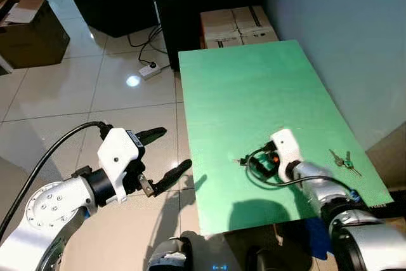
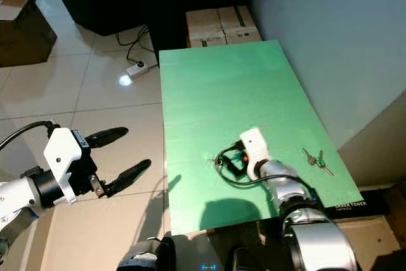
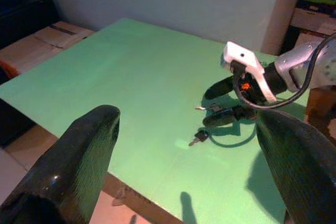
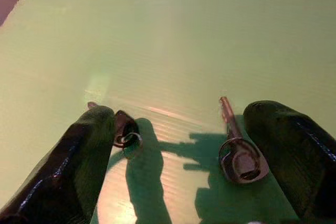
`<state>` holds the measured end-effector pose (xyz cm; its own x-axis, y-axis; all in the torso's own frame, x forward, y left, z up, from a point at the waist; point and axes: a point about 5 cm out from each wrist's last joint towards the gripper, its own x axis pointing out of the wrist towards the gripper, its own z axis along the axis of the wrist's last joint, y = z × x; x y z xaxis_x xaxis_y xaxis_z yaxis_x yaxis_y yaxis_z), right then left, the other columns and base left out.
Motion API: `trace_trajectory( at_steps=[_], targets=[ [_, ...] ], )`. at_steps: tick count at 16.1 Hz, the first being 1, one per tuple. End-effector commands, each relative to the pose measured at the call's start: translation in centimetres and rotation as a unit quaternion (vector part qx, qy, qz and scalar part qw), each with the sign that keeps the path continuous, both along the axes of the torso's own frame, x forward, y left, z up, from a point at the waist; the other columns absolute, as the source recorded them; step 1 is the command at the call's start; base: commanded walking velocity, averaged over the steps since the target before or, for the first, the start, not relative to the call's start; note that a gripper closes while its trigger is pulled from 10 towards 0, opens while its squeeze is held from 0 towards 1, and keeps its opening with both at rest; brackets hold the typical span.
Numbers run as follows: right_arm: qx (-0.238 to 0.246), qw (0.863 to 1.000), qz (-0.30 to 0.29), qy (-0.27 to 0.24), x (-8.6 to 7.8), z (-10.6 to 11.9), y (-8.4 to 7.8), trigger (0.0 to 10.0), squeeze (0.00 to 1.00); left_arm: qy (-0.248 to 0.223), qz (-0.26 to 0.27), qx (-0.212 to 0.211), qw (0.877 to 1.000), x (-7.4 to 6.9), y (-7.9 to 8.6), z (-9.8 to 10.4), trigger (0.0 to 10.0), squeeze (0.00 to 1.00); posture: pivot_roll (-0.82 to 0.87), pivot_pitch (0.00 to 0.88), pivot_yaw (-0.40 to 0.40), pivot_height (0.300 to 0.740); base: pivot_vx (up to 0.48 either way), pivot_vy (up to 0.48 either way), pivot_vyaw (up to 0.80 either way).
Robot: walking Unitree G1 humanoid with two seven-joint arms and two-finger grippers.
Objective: Hang keys on a hook
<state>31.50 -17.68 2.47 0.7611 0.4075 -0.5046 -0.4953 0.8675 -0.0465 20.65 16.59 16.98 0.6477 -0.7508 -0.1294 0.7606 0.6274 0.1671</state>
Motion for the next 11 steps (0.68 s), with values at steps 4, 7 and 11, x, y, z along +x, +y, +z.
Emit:
trace_trajectory(
  at_steps=[4, 7, 11],
  targets=[
    [-0.020, 1.000, -0.005, 0.011, -0.3, -0.6, 0.3, 10.0, 0.00, 0.000, -0.006, 0.014, 1.000, -0.1, 0.1, 0.1, 10.0, 0.00, 0.21, 0.170, 0.087, 0.740, 0.000, 0.000, 0.00],
    [-0.043, 0.999, -0.025, 0.010, -0.2, -0.6, -0.4, 10.0, 0.00, 0.001, -0.005, 0.015, 1.000, -0.2, 0.2, 0.0, 10.0, 0.00, 0.20, 0.159, 0.085, 0.740, 0.000, 0.000, 0.00],
    [-0.038, 0.999, -0.029, 0.009, -0.2, -0.5, -0.9, 10.0, 0.00, 0.000, -0.003, 0.016, 1.000, -0.1, 0.2, -0.1, 10.0, 0.00, 0.20, 0.161, 0.086, 0.740, 0.000, 0.000, 0.00]
  ],
)
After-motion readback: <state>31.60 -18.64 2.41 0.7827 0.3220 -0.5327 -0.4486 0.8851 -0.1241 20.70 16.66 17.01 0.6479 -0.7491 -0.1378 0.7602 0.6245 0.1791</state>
